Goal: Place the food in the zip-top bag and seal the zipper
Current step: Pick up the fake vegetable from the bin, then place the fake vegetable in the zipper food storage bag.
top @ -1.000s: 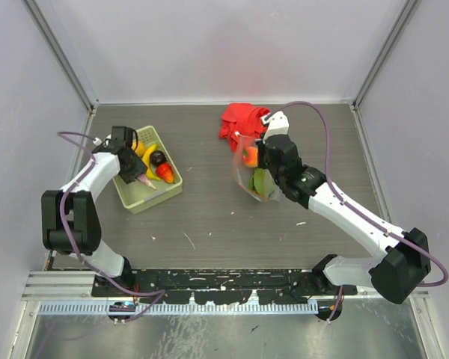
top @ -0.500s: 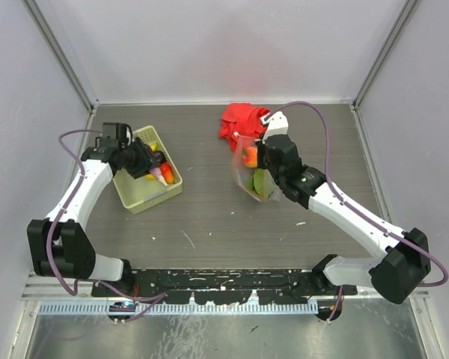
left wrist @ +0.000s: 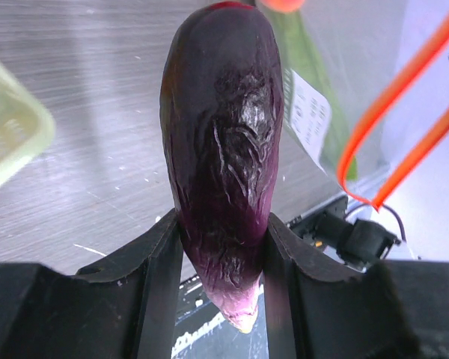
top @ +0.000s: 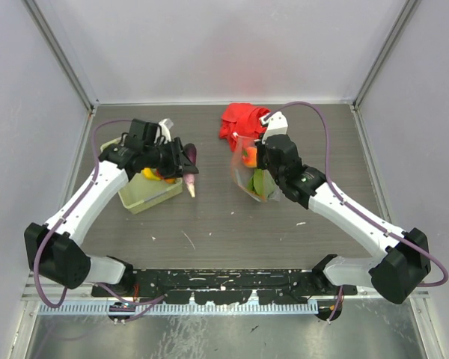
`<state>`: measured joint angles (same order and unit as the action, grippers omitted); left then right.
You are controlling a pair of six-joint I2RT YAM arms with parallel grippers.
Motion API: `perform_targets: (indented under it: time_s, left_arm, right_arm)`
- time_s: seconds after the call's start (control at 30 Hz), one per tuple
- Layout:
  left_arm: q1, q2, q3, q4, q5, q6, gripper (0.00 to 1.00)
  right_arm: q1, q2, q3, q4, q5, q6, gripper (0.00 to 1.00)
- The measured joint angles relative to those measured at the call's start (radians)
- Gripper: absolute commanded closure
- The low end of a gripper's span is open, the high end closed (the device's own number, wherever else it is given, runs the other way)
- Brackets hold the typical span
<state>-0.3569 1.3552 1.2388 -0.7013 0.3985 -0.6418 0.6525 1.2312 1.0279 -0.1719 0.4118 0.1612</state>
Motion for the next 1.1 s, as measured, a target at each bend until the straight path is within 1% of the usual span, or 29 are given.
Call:
perform_targets:
  time_s: [0.33, 0.67, 0.87, 1.1]
  left_arm:
    - [-0.167, 0.009, 0.063, -0.015, 0.041, -0.003, 0.76]
    - [-0.319, 0.112, 0.146, 0.009, 0.059, -0.036, 0.76]
    - [-0.354, 0.185, 0.187, 0.024, 0.058, -0.064, 0.76]
    - [-0.366, 0.262, 0.233, 0.027, 0.050, -0.080, 0.75]
  right_arm:
    - [0.000, -0.005, -0.014, 0.007, -0.033, 0.000, 1.00]
    - [0.000, -0.014, -0.035, 0.023, -0.058, -0.001, 1.00]
    - [0.002, -0.033, -0.051, 0.039, -0.081, -0.006, 1.00]
    - [0.005, -0.049, -0.064, 0.054, -0.112, -0.013, 1.00]
